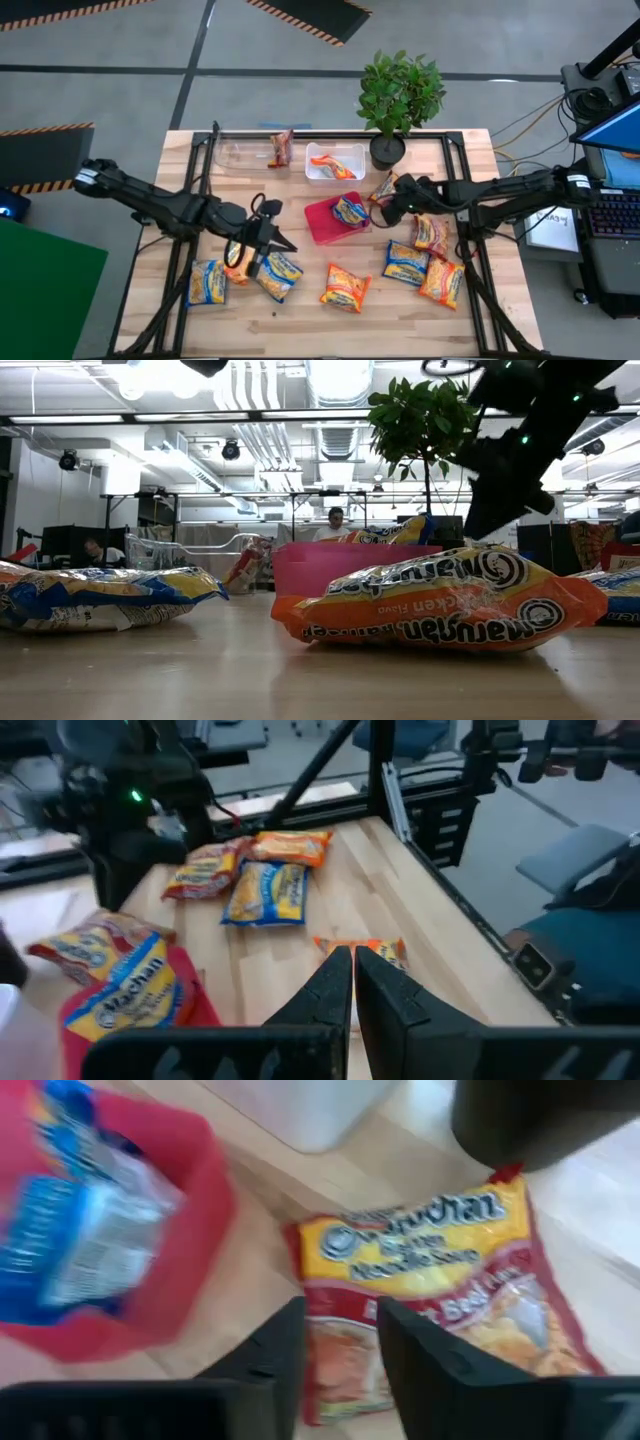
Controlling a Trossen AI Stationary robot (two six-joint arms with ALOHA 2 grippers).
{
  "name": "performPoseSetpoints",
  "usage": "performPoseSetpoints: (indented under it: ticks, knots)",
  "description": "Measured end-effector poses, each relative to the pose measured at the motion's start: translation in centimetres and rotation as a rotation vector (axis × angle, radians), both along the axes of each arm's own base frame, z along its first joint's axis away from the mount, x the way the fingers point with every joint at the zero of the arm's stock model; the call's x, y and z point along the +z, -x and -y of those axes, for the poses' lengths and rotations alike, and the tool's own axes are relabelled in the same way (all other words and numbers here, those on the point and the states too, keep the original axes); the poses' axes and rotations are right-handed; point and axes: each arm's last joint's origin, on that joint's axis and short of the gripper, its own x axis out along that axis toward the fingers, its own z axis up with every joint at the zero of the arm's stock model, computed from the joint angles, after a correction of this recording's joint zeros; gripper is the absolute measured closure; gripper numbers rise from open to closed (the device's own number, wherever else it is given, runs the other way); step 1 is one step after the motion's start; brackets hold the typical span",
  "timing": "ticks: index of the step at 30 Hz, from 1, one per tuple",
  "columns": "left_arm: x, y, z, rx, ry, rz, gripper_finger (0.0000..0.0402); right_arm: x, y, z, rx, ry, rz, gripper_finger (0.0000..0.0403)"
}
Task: Sort Maruchan noodles
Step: Put the red noodle pack into the transparent bin
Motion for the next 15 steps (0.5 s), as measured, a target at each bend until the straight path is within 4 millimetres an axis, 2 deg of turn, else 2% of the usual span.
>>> performPoseSetpoints:
  ticks: [7,15]
  knots:
    - [0.5,0.7,-0.2,-0.023,-0.106,0.047,0.0402,-1.5,-0.4,0.4,0.013,0.013,-0.11,0.0189]
    - [0.0,1.6,-0.5,-0.049,-0.138,0.095,0.0402,-2.9,-0.9,0.3,0.027,0.012,-0.188,0.0148]
